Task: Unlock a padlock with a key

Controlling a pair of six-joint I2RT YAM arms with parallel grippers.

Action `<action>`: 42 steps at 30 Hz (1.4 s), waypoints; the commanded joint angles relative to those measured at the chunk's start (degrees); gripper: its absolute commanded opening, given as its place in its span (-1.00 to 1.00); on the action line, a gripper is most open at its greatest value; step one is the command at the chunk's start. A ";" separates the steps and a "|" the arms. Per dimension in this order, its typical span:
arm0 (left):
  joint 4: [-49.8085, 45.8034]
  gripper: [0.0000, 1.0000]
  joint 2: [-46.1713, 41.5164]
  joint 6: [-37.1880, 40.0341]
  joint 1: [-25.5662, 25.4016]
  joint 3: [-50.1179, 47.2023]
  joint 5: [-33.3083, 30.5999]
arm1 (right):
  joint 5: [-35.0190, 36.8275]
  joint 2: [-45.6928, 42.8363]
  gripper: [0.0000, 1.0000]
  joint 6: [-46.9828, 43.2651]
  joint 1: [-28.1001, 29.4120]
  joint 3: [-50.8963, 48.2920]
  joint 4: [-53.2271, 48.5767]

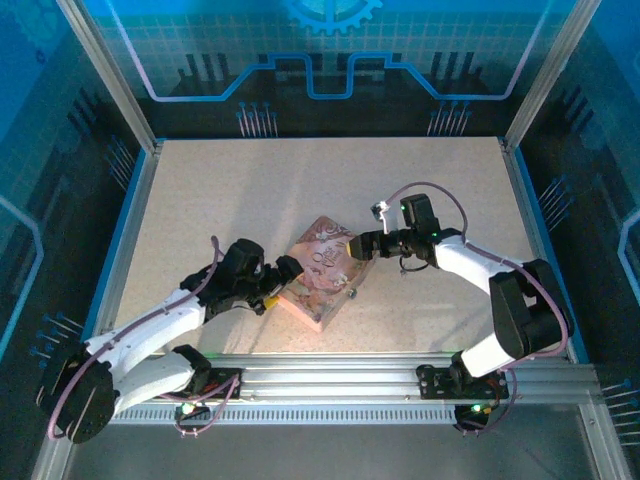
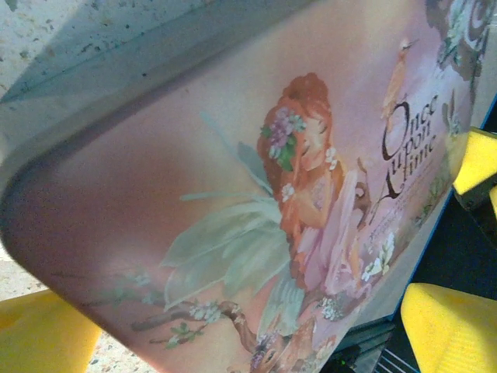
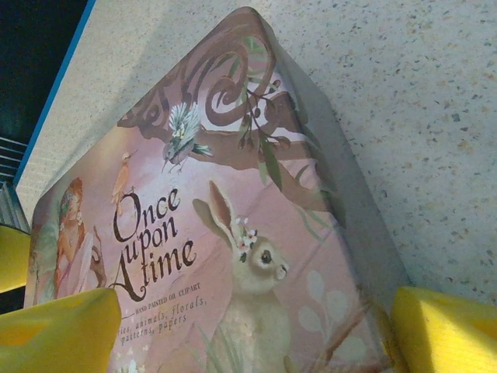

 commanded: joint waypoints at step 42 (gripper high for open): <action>2.89 0.98 38.72 22.22 15.15 38.32 3.79 | 3.12 -6.99 0.75 6.76 9.52 -5.10 0.64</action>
